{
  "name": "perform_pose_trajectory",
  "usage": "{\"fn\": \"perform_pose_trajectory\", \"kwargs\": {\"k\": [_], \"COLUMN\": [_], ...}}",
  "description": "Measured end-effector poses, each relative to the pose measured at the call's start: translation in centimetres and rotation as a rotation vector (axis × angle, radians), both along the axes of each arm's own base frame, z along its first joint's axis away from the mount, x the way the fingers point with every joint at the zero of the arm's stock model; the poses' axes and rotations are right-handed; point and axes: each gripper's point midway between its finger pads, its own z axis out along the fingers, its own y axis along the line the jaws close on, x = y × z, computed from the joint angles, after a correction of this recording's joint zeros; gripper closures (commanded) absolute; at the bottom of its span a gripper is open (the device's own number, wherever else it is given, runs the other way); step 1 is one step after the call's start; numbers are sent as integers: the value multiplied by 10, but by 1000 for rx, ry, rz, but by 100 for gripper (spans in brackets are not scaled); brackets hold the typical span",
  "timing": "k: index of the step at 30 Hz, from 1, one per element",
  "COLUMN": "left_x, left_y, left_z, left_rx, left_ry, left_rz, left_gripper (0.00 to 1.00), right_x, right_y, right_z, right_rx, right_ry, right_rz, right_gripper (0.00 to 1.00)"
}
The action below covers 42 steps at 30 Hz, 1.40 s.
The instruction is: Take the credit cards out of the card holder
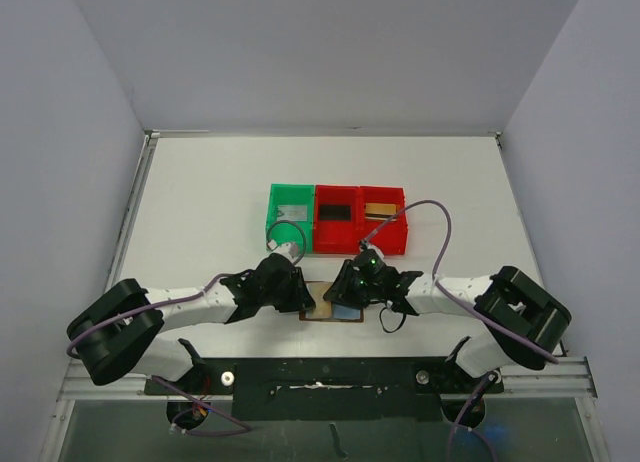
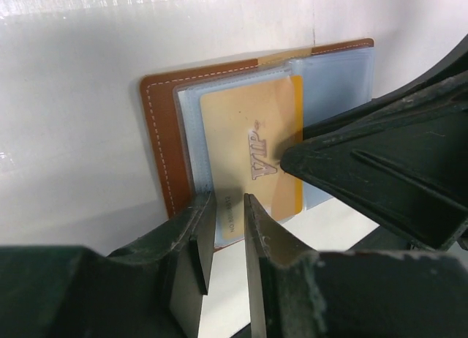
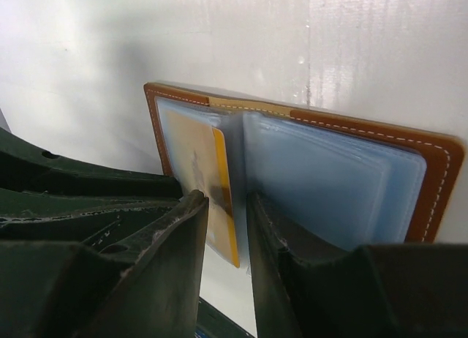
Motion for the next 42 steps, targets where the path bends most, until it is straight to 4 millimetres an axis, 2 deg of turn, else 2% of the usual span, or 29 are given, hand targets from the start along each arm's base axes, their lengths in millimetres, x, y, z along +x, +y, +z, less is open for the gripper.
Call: {"fn": "perform_pose_trajectory", "kwargs": {"k": [8, 14, 20, 26, 32, 39, 42], "left_x": [-1, 0, 0, 0, 0, -1, -1], "left_y": [-3, -1, 1, 2, 3, 5, 5], "left_z": [0, -1, -2, -3, -3, -3, -3], "left_rx": [-18, -10, -2, 2, 11, 27, 36], "left_ry": [3, 5, 6, 8, 13, 22, 27], "left_rz": [8, 17, 28, 30, 32, 35, 37], "left_gripper": [83, 83, 84, 85, 86, 88, 88], "right_x": [1, 3, 0, -3, -2, -2, -2], "right_y": [7, 5, 2, 4, 3, 3, 2], "right_z": [0, 1, 3, 6, 8, 12, 14], "right_rx": [14, 43, 105, 154, 190, 234, 250], "right_ry": [4, 11, 17, 26, 29, 33, 29], "right_rz": [18, 12, 22, 38, 39, 47, 51], "right_gripper": [73, 67, 80, 81, 87, 83, 88]}}
